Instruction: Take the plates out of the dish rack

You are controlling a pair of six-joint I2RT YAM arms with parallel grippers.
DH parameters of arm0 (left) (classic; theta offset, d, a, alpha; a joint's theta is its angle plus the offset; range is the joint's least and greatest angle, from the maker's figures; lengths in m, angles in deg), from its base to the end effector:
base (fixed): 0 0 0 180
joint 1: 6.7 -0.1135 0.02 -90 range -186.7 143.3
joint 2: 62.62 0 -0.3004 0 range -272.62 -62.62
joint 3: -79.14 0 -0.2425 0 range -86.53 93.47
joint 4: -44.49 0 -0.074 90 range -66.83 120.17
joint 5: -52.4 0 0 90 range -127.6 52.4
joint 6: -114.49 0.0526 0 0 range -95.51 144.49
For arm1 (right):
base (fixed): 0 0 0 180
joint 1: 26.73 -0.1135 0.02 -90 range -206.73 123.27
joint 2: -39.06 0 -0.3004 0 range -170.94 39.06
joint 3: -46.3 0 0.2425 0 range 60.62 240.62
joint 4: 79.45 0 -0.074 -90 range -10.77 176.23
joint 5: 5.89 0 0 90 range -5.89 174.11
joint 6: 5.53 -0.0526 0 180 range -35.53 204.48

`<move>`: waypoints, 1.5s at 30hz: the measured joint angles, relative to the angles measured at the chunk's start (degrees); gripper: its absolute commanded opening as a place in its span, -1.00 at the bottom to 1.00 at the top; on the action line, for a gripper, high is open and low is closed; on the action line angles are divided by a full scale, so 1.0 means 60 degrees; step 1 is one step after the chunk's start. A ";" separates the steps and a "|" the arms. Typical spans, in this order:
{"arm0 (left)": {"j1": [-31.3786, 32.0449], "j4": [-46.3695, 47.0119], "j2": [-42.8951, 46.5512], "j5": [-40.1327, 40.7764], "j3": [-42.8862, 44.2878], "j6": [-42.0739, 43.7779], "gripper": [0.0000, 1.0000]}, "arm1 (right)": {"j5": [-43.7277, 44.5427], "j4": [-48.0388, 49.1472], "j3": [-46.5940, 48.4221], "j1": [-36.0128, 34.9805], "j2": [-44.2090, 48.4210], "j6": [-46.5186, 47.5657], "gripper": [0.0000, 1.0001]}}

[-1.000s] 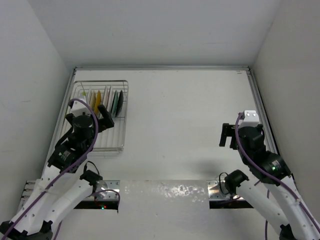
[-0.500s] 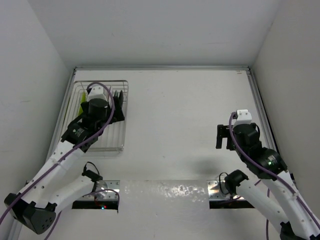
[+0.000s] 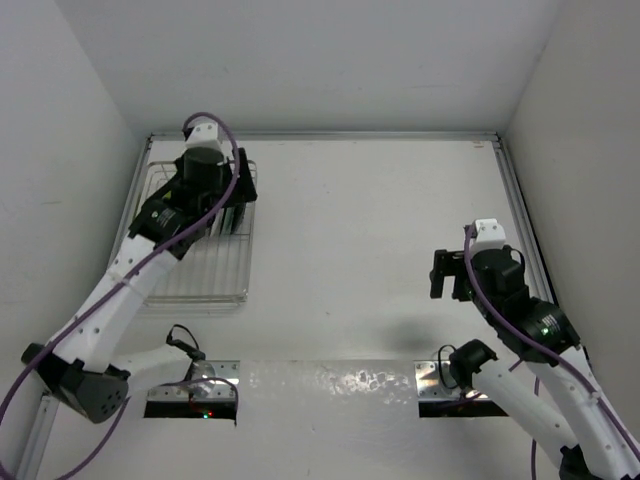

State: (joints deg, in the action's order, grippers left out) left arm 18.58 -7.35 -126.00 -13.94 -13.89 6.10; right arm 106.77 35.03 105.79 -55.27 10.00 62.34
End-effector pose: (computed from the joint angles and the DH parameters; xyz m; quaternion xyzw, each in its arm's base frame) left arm 0.2037 -0.0728 0.4213 -0.0545 0.8449 -0.0235 0.5317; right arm 0.0683 0.0141 0.3118 0.0418 0.8738 0.0359 0.4832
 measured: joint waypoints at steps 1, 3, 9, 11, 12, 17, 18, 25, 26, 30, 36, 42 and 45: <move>-0.0029 -0.0015 -0.0390 -0.0106 0.0302 0.0044 0.19 | -0.0076 0.0040 -0.0022 0.0000 -0.0080 -0.0011 0.98; -0.0073 -0.0197 -0.1224 -0.0331 0.0943 0.0215 0.01 | -0.0233 0.0164 -0.0117 0.0000 -0.0222 -0.0029 0.98; -0.0761 -0.0612 -0.3818 -0.1239 0.2036 0.0586 -0.15 | -0.0831 0.0390 -0.0455 0.0000 -0.0324 -0.0109 0.98; -0.1158 -0.0892 -0.4360 -0.1581 0.2189 0.0750 -0.17 | -0.0980 0.0470 -0.0539 0.0000 -0.0321 -0.0138 0.98; -0.1348 -0.1078 -0.4586 -0.1738 0.2313 0.0798 -0.18 | -0.1053 0.0514 -0.0590 0.0000 -0.0321 -0.0153 0.98; -0.2069 -0.1330 -0.5289 -0.2484 0.2714 0.1042 -0.33 | -0.1344 0.0827 -0.1042 0.0000 -0.0306 -0.0291 0.98; -0.2146 -0.1351 -0.5377 -0.2608 0.2710 0.1064 -0.36 | -0.1424 0.0885 -0.1126 0.0000 -0.0313 -0.0313 0.98; -0.2280 -0.1377 -0.5887 -0.3144 0.2714 0.1158 -0.52 | -0.1785 0.1137 -0.1384 0.0000 -0.0448 -0.0372 0.98; -0.2299 -0.1377 -0.5967 -0.3195 0.2714 0.1169 -0.56 | -0.1803 0.1188 -0.1417 0.0000 -0.0448 -0.0382 0.98; -0.2401 -0.1366 -0.6207 -0.3359 0.2710 0.1220 -0.59 | -0.1872 0.1344 -0.1508 0.0000 -0.0448 -0.0401 0.98; -0.2481 -0.1366 -0.6579 -0.3399 0.2710 0.1242 -0.84 | -0.1993 0.1512 -0.1632 0.0000 -0.0448 -0.0484 0.98; -0.2484 -0.1359 -0.6626 -0.3592 0.2736 0.1402 -1.00 | -0.2073 0.1530 -0.1650 0.0000 -0.0452 -0.0561 0.98; -0.2484 -0.1523 -0.6626 -0.3574 0.2918 0.1479 -1.00 | -0.2076 0.1534 -0.1654 0.0000 -0.0466 -0.0583 0.98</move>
State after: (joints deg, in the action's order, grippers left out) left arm 3.67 -16.49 -165.75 -35.38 3.62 14.97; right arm 94.31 44.23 95.87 -55.27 7.20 58.85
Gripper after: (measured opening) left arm 0.061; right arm 0.986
